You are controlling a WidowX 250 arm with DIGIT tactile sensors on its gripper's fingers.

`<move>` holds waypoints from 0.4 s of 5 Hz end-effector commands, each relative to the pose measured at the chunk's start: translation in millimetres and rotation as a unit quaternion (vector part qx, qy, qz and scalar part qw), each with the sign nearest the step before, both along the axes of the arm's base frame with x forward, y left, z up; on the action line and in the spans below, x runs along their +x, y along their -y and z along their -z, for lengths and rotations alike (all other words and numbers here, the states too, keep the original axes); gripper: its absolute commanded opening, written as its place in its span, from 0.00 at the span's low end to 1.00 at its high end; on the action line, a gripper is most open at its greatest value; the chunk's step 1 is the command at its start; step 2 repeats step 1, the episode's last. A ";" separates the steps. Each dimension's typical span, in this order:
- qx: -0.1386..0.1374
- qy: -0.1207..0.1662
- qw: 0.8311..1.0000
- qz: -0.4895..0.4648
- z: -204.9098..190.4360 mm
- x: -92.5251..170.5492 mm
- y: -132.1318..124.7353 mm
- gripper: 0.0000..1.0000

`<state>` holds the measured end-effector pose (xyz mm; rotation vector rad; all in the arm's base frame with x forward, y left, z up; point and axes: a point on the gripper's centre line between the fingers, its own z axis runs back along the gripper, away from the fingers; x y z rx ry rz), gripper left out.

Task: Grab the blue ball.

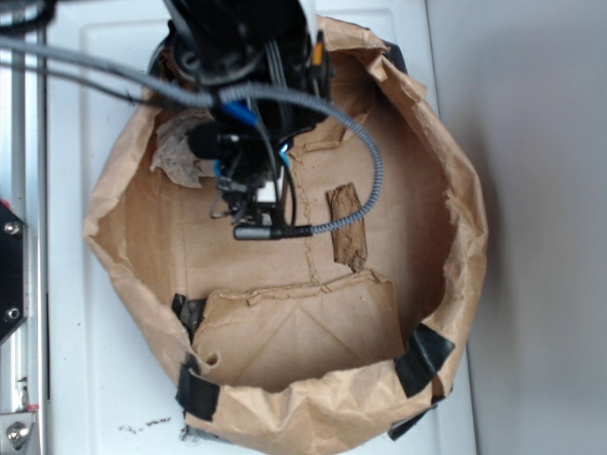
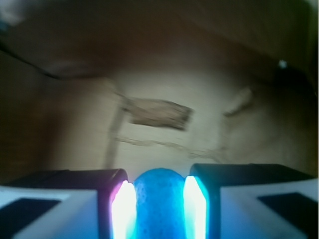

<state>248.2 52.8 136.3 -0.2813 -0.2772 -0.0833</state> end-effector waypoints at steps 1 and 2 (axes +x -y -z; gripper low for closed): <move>0.029 0.027 0.999 -0.014 -41.8 5.3 -1.2 0.00; 0.029 0.027 0.999 -0.014 -41.8 5.3 -1.2 0.00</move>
